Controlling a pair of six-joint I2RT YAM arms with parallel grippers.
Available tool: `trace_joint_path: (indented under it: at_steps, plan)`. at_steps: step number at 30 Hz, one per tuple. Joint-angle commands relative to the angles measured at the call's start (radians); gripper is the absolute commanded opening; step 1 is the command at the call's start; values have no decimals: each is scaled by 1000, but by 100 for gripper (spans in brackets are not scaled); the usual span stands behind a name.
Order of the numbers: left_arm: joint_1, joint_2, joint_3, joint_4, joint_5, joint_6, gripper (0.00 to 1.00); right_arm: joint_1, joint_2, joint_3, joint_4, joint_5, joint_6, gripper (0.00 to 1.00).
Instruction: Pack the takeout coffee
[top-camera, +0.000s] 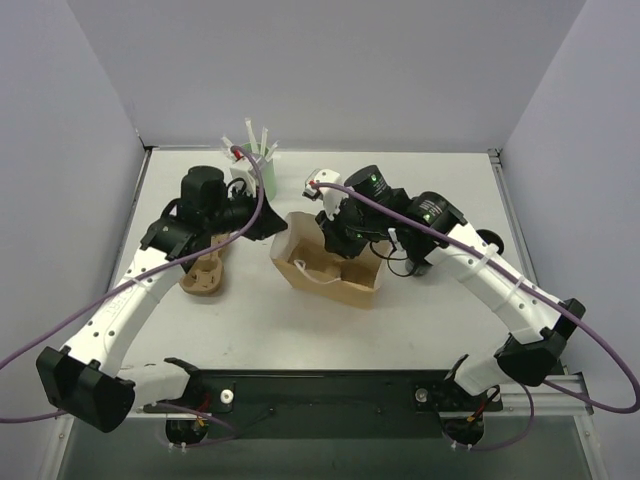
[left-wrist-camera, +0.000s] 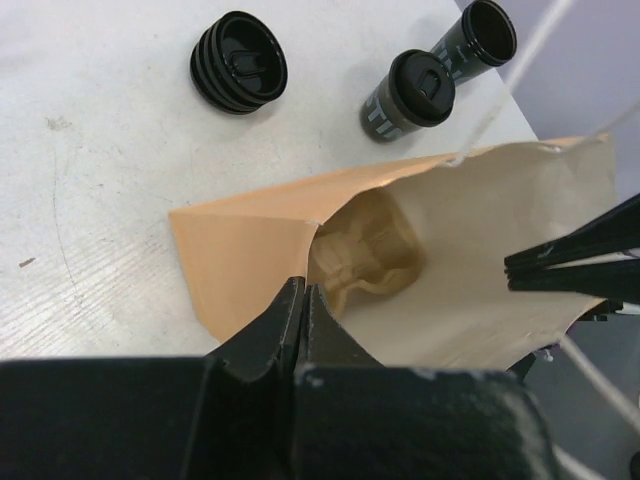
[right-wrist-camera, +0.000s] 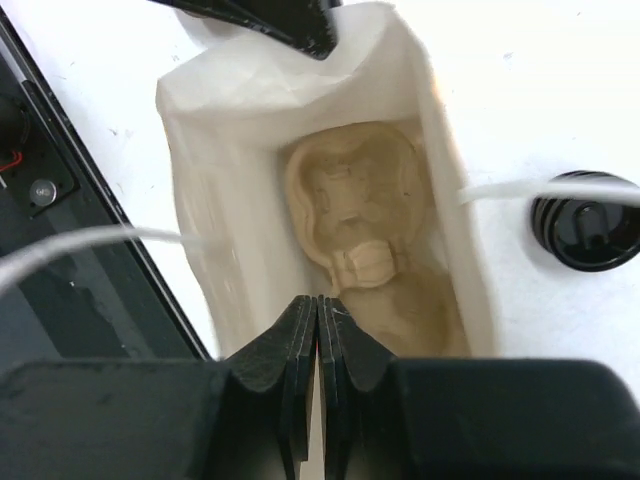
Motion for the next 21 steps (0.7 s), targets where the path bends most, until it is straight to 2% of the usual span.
trace_joint_path:
  at_steps: [1, 9, 17, 18, 20, 21]
  plan:
    - [-3, -87, -68, 142, 41, 52, 0, 9, -68, -38, 92, 52, -67, 7]
    - [-3, -49, -2, 65, 5, 31, 0, 4, -53, -38, 121, 62, -76, 7]
    - [-3, -2, 125, -223, -143, -21, 2, 4, -59, 46, 130, 66, 36, 13]
    - [-3, -2, 128, -243, -156, -26, 4, 4, -59, 61, 130, 71, 54, 13]
    - [-1, -22, 125, -264, -212, -43, 16, 4, -61, 77, 129, 101, 103, 15]
    - [-1, -29, 127, -267, -232, -50, 26, 4, -62, 82, 130, 115, 129, 17]
